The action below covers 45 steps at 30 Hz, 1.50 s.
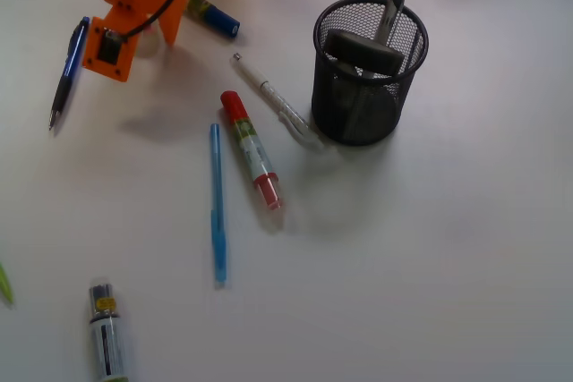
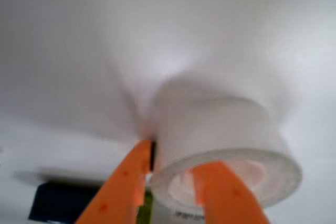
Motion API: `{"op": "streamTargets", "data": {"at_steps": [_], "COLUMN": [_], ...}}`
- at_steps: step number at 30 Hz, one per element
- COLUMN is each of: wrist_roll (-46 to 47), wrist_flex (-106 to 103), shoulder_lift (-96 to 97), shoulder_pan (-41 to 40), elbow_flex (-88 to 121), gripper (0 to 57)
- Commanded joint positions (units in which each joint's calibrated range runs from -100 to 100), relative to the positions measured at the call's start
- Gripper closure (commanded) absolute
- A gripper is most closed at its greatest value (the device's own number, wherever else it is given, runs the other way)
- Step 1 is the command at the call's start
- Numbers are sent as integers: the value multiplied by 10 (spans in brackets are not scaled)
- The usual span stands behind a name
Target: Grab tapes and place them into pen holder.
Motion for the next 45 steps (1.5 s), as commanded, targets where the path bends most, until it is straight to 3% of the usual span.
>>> {"op": "streamTargets", "data": {"at_steps": [1, 21, 32, 39, 45], "wrist_roll": [32, 49, 121, 251, 306], "wrist_flex": [-11, -25, -56, 45, 95], "shoulder_lift": [-6, -7, -36, -223, -433], "shoulder_pan": [16, 25, 19, -53, -195], "elbow_flex": [-8, -55, -79, -161, -127], "gripper": [571, 572, 572, 572, 572]}}
